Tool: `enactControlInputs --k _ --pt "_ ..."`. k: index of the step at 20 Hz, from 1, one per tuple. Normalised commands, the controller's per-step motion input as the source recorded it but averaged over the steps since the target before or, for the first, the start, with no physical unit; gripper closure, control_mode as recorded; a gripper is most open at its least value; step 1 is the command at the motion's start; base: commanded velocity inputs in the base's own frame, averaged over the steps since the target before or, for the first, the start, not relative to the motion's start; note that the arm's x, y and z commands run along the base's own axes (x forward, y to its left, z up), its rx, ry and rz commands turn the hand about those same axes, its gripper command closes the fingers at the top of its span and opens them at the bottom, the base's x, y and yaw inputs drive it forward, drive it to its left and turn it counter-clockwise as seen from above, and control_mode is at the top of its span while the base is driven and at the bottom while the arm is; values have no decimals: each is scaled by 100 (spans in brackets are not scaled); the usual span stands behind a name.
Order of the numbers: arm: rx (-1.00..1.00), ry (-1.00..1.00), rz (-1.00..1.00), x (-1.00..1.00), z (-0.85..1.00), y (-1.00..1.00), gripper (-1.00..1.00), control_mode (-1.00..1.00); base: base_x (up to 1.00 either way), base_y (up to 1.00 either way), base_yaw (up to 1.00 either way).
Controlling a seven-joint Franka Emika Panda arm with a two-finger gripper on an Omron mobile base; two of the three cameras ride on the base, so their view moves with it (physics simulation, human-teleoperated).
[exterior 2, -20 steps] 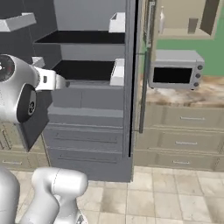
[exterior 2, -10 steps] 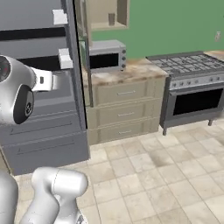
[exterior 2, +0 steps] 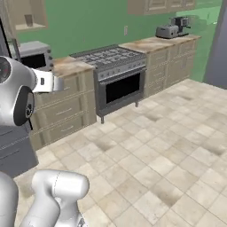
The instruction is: There is a bowl on the dining counter. Grab a lemon wedge from the fridge and place it in the bowl. Then get the liquor bottle and glass cup from the cabinet and place them next to the bowl.
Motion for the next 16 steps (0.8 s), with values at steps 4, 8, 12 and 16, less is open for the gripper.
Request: enactControlInputs --k 4,8,12,16 --pt "0 0 0 0 0 0 100 100 -22 -17 -68" --pt "0 0 0 0 0 0 100 100 -17 -17 -66" --pt "0 0 0 0 0 0 100 100 -33 -14 -62" --pt "0 0 0 0 0 0 100 100 -83 -4 -51"
